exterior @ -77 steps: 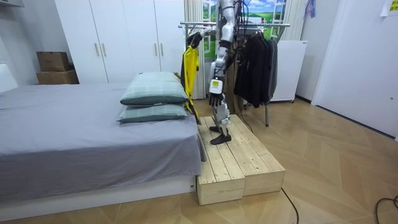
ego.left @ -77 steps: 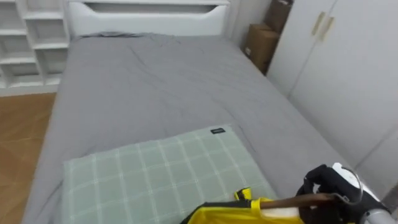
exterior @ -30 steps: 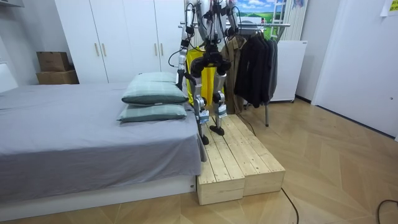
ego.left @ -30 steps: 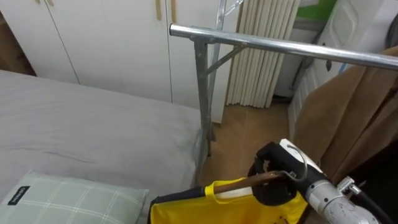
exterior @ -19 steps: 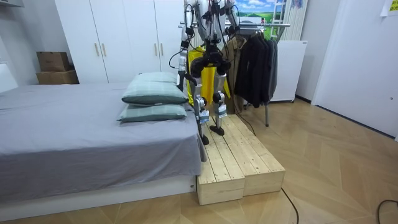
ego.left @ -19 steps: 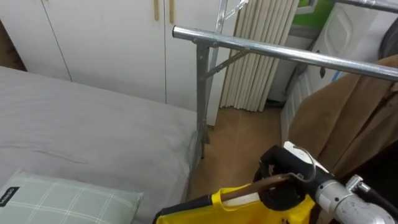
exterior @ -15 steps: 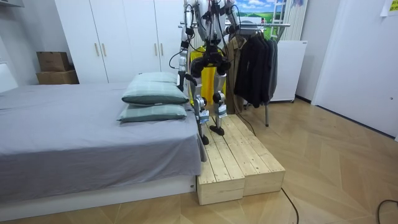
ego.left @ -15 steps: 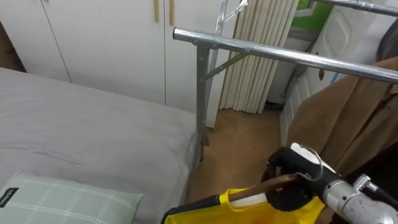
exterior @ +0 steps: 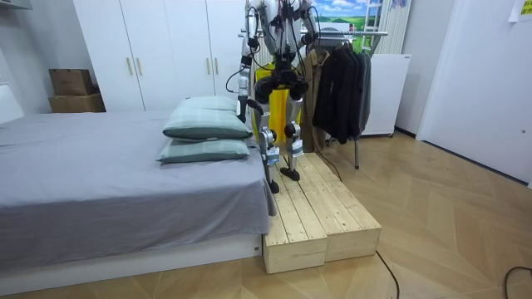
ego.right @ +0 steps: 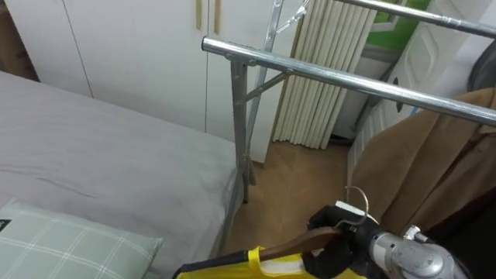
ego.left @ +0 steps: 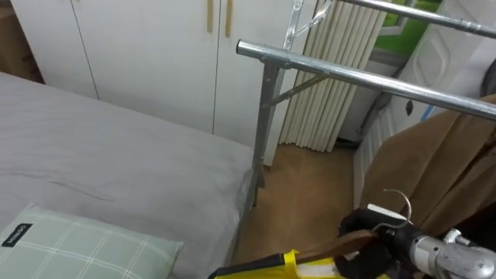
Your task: Hang clothes
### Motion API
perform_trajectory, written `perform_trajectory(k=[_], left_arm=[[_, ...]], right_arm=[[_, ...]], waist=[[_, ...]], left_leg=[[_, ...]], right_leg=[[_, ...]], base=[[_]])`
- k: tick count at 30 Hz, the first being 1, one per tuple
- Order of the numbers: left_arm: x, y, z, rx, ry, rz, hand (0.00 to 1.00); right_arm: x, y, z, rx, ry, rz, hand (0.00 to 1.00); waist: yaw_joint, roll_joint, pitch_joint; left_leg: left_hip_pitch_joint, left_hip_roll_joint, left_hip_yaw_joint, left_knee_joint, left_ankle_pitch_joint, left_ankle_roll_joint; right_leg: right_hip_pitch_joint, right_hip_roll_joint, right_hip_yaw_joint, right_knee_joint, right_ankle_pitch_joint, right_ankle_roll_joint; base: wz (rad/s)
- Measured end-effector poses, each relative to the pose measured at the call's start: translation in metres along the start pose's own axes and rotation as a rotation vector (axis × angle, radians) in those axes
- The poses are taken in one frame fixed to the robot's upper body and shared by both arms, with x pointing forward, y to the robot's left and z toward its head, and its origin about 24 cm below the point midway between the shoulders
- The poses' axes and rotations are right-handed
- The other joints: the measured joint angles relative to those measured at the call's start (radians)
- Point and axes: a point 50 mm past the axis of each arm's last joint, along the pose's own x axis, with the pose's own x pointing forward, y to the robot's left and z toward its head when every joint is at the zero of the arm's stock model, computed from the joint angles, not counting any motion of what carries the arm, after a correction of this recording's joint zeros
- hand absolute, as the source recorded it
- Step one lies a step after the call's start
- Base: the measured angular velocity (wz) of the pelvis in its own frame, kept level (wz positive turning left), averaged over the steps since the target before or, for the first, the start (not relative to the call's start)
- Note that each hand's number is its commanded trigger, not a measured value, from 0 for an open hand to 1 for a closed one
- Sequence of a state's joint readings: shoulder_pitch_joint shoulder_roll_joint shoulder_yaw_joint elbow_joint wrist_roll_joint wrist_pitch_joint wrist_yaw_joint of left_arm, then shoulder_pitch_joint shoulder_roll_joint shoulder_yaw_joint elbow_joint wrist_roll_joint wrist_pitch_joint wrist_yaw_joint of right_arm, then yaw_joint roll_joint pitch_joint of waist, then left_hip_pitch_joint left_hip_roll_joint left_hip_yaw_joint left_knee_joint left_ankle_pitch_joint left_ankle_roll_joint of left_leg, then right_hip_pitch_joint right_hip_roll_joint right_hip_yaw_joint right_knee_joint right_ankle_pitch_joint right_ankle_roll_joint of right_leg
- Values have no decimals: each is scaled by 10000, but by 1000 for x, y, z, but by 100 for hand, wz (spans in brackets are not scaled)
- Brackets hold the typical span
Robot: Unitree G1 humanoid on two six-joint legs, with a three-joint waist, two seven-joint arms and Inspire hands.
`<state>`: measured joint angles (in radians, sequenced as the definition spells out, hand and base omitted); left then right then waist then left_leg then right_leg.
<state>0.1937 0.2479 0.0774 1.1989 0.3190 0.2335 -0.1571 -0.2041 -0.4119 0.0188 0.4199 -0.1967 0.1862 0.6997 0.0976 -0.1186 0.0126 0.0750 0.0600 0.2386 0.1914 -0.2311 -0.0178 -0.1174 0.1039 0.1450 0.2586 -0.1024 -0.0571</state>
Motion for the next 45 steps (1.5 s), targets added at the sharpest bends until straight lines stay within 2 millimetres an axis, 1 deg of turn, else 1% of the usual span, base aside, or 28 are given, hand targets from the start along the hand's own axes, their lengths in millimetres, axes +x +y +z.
perform_trajectory(k=[1, 4, 7, 14, 15, 16, 17, 21, 26, 30, 32, 34, 36, 40, 42, 45], left_arm=[[0, 0, 0, 6, -7, -38, 0], [0, 1, 1, 10, -69, -13, 0], [0, 2, 1, 40, -100, -3, 0], [0, 2, 0, 40, -85, -39, 0], [0, 3, 1, 33, -110, -49, 0], [0, 3, 1, 31, -119, -60, 0], [0, 3, 1, 32, -117, -76, 0], [0, 2, 1, 32, -115, -217, 0], [0, 2, -1, 15, -153, -225, 0], [0, 2, -4, -73, -249, -200, 0], [0, 3, -6, -205, -262, -147, 0], [-1, 5, -7, -218, -276, -95, 0], [-1, 6, -6, -253, -306, -97, 0], [-1, 3, -4, -9, -435, -148, 0], [-1, 4, 0, 27, -611, -121, 0], [-1, 4, 3, 48, -778, -106, 0]], right_arm=[[1, 1, -5, 194, 165, 197, 100], [4, 1, -18, 925, 525, 373, 100], [7, 0, -23, 1183, 758, 392, 100], [9, -4, -22, 1303, 865, 382, 100], [9, -4, -22, 1296, 868, 395, 100], [9, -4, -22, 1284, 864, 442, 100], [8, -5, -22, 1271, 863, 457, 100], [8, -14, -16, 1168, 838, 368, 100], [5, -28, -10, 1029, 841, -19, 100], [1, -39, -6, 815, 855, -676, 100], [0, -43, -2, 596, 887, -1002, 100], [-1, -51, 7, 254, 833, -1505, 100], [-2, -59, 16, 107, 654, -1947, 100], [-5, -74, 38, -180, 68, -3005, 100], [-8, -77, 43, -233, -168, -3386, 100], [-12, -83, 45, 144, -591, -3884, 100]], waist=[[49, 1, 0], [145, 9, -5], [180, 19, -8], [192, 22, -7], [191, 23, -7], [192, 23, -8], [192, 25, -9], [187, 81, -40], [232, 75, -48], [267, 15, -71], [261, -47, -61], [259, -142, -81], [228, -180, -84], [161, -190, -95], [162, -182, -96], [190, -149, -104]], left_leg=[[39, -2, -16, -21, 0, 0], [65, -1, -62, -25, 2, -2], [131, -2, -109, -23, 3, -4], [245, -11, -156, -17, 3, -4], [241, -13, -176, -14, 3, -3], [240, -15, -193, -9, 3, -3], [242, -16, -208, -2, 3, -3], [236, -17, -250, 63, 3, -4], [251, -23, -233, 79, 9, -9], [246, -23, -251, 67, 9, -10], [246, -28, -250, 58, 8, -11], [193, -22, -216, 53, 16, -25], [167, -16, -219, 56, 20, -32], [219, -5, -224, 64, 15, -41], [244, 6, -223, 67, 9, -48], [257, 20, -251, 70, 3, -56]], right_leg=[[23, -53, -171, -2, -12, -25], [58, -73, -265, -6, -24, -43], [136, -90, -398, -23, -33, -58], [279, -97, -443, -25, -37, -59], [280, -112, -487, -24, -39, -62], [280, -141, -630, -21, -50, -79], [284, -144, -650, -17, -53, -83], [299, -144, -647, 0, -59, -92], [315, -144, -629, 30, -59, -92], [293, -144, -647, 58, -67, -100], [254, -139, -643, 135, -110, -109], [146, -128, -632, 191, -122, -121], [127, -125, -636, 177, -117, -129], [202, -105, -620, 139, -117, -130], [250, -106, -651, 114, -117, -130], [306, -110, -704, 59, -111, -140]], base=[[0], [4], [5], [1], [5], [5], [0], [0], [0], [0], [0], [-4], [0], [0], [3], [4]])
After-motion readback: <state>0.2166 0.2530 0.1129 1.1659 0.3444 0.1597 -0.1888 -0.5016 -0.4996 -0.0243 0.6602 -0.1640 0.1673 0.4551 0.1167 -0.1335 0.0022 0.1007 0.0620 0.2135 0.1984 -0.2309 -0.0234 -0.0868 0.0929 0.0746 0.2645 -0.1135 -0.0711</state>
